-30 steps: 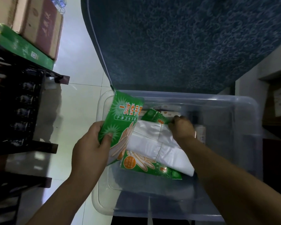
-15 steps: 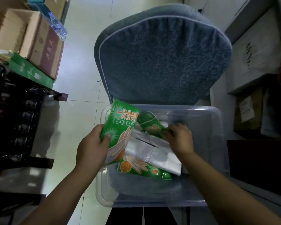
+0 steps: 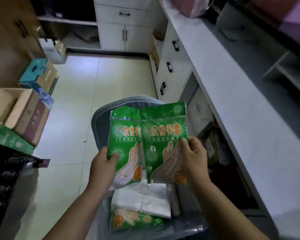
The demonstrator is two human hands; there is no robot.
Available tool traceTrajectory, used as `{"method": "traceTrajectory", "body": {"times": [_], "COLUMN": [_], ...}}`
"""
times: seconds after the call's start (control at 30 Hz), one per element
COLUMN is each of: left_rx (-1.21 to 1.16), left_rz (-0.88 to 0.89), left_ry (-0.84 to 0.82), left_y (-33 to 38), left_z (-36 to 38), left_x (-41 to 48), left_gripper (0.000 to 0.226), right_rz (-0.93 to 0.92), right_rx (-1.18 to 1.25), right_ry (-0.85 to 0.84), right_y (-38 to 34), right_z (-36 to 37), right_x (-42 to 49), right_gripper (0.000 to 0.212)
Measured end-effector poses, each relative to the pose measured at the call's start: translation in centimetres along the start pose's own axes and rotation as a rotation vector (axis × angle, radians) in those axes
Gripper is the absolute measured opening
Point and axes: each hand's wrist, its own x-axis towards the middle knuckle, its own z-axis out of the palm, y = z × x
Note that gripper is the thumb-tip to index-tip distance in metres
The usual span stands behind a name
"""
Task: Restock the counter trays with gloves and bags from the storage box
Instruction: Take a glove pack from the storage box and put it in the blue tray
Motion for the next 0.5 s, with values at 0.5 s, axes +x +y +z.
{"method": "traceTrajectory", "body": {"times": [0.5], "left_rx": [-0.574], "left_rz": [0.022], "left_ry": [-0.28], "left_y": [10.5], "left_z": [4.4], "left_x": [-6.0], "left_gripper": [0.033], "right_rz": [0.039], "right_rx": [0.269], "right_ry": [0.245], "right_y": [-5.0], "right_z": [-3.0], "right_x": [-2.8], "right_gripper": [0.019]}}
